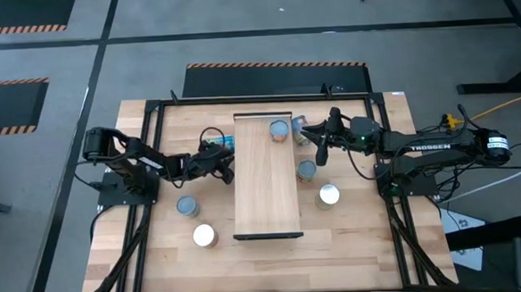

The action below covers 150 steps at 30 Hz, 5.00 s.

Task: Pick and place cans onto a shelf
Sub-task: Put the small canned carrots on the shelf

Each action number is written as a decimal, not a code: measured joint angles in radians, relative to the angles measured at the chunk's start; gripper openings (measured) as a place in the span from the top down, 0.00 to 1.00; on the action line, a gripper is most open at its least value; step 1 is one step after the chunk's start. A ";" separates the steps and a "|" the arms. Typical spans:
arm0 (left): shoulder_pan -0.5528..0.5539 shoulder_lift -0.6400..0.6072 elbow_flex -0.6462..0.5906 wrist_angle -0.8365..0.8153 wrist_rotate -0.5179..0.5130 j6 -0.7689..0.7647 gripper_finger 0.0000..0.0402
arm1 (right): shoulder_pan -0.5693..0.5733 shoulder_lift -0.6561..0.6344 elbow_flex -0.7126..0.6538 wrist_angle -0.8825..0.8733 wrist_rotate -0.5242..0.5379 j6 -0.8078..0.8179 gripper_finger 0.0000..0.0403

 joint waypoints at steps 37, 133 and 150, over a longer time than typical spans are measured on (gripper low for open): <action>-0.078 -0.002 0.000 -0.001 0.000 0.023 1.00 | 0.000 0.000 0.000 0.000 0.000 0.000 0.82; -0.250 -1.019 0.172 -0.668 0.118 -0.309 1.00 | 0.000 0.000 0.000 0.006 -0.131 0.008 0.82; -0.063 -0.742 0.624 -1.135 0.200 -0.345 1.00 | 0.000 0.000 0.000 0.006 -0.131 0.008 0.82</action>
